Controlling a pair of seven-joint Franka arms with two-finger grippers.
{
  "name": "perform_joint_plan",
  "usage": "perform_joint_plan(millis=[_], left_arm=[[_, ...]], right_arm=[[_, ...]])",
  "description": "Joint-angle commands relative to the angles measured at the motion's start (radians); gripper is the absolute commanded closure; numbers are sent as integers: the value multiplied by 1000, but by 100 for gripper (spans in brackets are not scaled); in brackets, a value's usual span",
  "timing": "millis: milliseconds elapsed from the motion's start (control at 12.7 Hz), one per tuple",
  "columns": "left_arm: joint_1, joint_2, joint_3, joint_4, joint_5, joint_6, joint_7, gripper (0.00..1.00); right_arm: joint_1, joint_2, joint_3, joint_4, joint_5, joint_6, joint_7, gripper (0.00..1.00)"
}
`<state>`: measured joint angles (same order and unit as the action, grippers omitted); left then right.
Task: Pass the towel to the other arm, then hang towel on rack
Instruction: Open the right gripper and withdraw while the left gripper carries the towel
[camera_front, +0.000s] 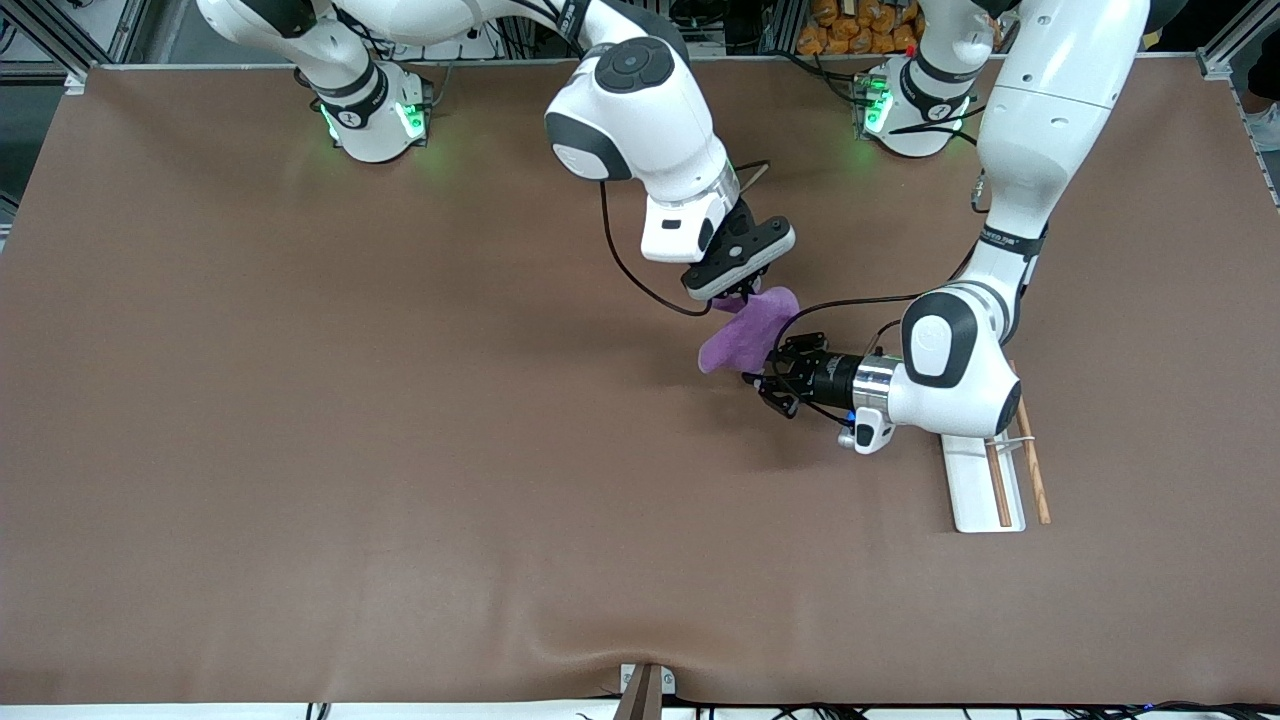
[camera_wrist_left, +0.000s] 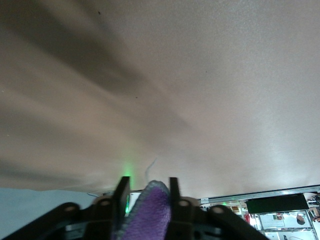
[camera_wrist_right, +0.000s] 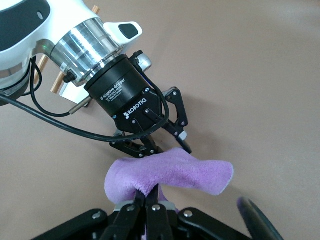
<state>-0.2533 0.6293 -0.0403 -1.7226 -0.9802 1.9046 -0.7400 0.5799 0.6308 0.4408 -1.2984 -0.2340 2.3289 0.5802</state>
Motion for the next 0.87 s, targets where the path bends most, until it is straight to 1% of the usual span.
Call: perform_joint_plan(millis=[0, 79, 158, 316, 553, 632, 711, 789], left_arm=[[-9, -23, 4, -8, -15, 8, -19, 93], [-4, -23, 4, -8, -15, 10, -19, 99], [-3, -25, 4, -8, -15, 8, -19, 100], [0, -34, 4, 0, -15, 7, -22, 100], [31, -77, 11, 17, -9, -24, -51, 100], [38, -95, 17, 20, -8, -33, -50, 100], [57, -118, 19, 24, 15, -38, -48, 100], [66, -135, 14, 44, 73, -51, -50, 100]], right_arm=[[8, 6, -1, 19, -5, -11, 20, 100], [8, 6, -1, 19, -5, -11, 18, 100], [8, 6, -1, 19, -5, -11, 20, 100], [8, 6, -1, 19, -5, -11, 18, 100], [8, 6, -1, 18, -7, -11, 18, 100], [6, 6, -1, 18, -7, -11, 17, 85], [5, 4, -1, 18, -5, -11, 17, 22], [6, 3, -1, 16, -5, -13, 17, 0]])
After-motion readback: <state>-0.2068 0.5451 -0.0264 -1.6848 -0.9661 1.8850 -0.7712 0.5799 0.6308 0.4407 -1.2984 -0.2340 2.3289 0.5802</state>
